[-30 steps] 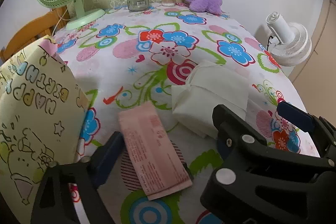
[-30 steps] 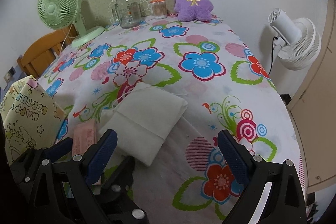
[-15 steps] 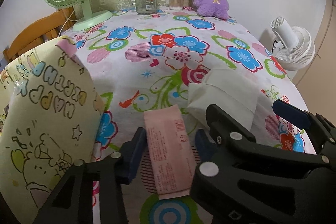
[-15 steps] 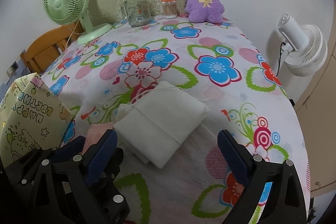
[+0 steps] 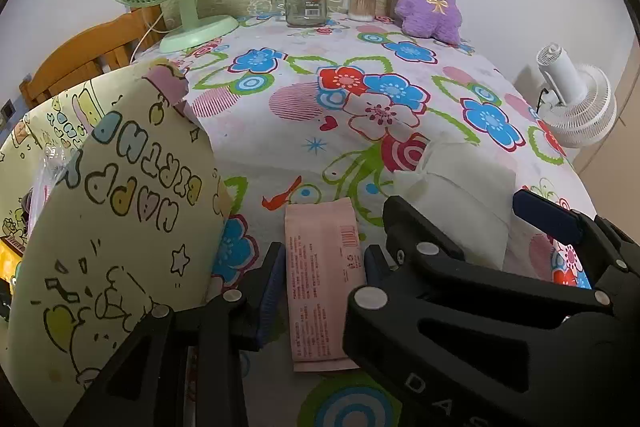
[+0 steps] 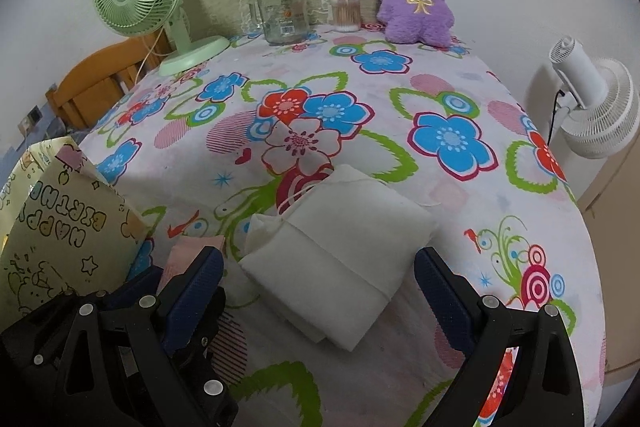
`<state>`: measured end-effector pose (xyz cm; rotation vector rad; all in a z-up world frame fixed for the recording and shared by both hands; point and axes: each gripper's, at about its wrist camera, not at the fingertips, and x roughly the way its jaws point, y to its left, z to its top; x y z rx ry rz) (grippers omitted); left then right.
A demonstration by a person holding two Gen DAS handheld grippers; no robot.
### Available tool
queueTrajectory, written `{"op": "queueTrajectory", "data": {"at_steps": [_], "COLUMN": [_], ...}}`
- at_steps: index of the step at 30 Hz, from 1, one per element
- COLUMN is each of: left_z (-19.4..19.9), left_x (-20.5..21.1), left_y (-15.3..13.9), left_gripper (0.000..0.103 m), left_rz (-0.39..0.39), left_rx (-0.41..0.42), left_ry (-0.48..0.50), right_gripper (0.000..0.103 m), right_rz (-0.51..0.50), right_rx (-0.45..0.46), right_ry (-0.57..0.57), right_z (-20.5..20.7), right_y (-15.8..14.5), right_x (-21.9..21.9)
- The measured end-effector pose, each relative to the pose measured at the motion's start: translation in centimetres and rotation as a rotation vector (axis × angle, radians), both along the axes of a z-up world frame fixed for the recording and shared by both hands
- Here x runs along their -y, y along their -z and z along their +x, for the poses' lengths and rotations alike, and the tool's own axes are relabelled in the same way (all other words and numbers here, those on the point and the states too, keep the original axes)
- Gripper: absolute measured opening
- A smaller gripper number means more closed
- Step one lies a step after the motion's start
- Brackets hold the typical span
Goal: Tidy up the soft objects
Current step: 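Grasp the pink packet with the left tool while the right tool grasps the white cloth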
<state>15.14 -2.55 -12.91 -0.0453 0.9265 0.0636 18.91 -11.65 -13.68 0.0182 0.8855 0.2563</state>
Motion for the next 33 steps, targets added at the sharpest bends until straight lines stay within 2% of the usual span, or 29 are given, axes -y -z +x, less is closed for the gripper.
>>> {"op": "queueTrajectory", "data": {"at_steps": [2, 5, 8, 12, 21, 33], "left_z": [0.1, 0.1, 0.0, -0.1, -0.7, -2.0], "left_x": [0.0, 0.0, 0.2, 0.4, 0.9, 1.6], "left_y": [0.0, 0.0, 0.0, 0.1, 0.0, -0.1], "left_gripper": [0.042, 0.042, 0.042, 0.042, 0.041, 0.041], "left_rz": [0.001, 0.006, 0.017, 0.032, 0.047, 0.06], "left_rx": [0.001, 0.003, 0.006, 0.01, 0.008, 0.0], "left_ry": [-0.001, -0.001, 0.0, 0.0, 0.007, 0.031], "right_gripper": [0.098, 0.086, 0.078, 0.064, 0.039, 0.031], "right_rz": [0.0, -0.002, 0.002, -0.017, -0.014, 0.013], "right_rx": [-0.008, -0.025, -0.052, -0.047, -0.039, -0.037], "right_ry": [-0.004, -0.002, 0.006, 0.024, 0.015, 0.025], "right_z": [0.2, 0.4, 0.7, 0.5, -0.4, -2.6], "right_y": [0.1, 0.3, 0.7, 0.7, 0.4, -0.1], "right_x": [-0.1, 0.0, 0.3, 0.4, 1.1, 2.2]}}
